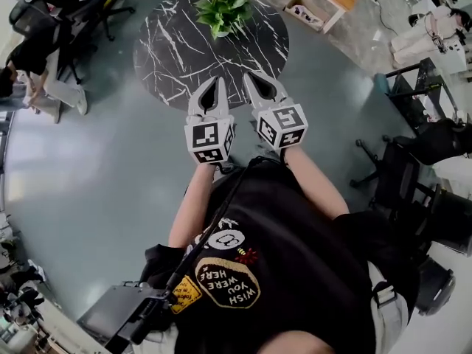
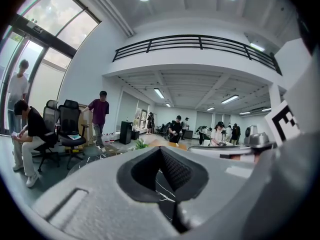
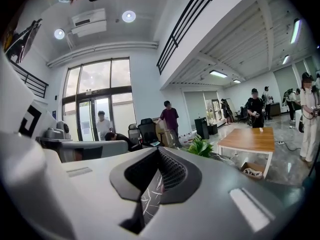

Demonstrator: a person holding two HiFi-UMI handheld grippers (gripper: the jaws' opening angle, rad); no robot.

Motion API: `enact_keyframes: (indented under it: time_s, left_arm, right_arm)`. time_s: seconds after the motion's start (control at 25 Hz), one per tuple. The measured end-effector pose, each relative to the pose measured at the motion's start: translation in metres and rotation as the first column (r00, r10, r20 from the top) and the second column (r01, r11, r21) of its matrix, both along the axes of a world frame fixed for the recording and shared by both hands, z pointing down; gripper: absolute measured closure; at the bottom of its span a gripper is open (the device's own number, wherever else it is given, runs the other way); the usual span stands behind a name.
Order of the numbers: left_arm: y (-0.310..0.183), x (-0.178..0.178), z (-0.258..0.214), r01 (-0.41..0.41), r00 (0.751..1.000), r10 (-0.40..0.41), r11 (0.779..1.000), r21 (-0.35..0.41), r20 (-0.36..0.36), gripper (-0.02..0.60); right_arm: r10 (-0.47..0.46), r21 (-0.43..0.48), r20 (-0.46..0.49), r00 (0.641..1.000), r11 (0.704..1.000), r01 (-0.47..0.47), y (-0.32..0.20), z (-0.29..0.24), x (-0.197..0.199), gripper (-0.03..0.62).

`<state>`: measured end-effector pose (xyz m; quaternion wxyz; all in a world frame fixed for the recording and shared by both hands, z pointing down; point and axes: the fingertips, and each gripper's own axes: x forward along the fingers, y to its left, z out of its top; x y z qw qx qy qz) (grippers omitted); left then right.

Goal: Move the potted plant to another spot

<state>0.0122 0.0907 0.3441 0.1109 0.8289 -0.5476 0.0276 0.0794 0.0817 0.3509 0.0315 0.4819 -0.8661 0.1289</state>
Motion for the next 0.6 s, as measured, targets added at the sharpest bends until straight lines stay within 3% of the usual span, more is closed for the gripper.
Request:
enact_keyframes:
  time_s: [0.32, 0.6]
  left_arm:
    - [-0.036, -0.010, 0.015, -0.021, 1.000, 0.021, 1.000, -0.008, -0.007, 0.578]
    - [-0.104, 0.001, 0.029, -0.018, 1.000, 0.018, 1.000, 0.015, -0.023, 0.578]
  right_arm:
    - [0.011, -0.027, -0.018, 1.000, 1.000, -0.011, -0.040, 0.020, -0.018, 0.591]
    - [-0.016, -0.016, -0.024, 1.000, 1.000, 0.016, -0.109, 0.032, -0.009, 0.592]
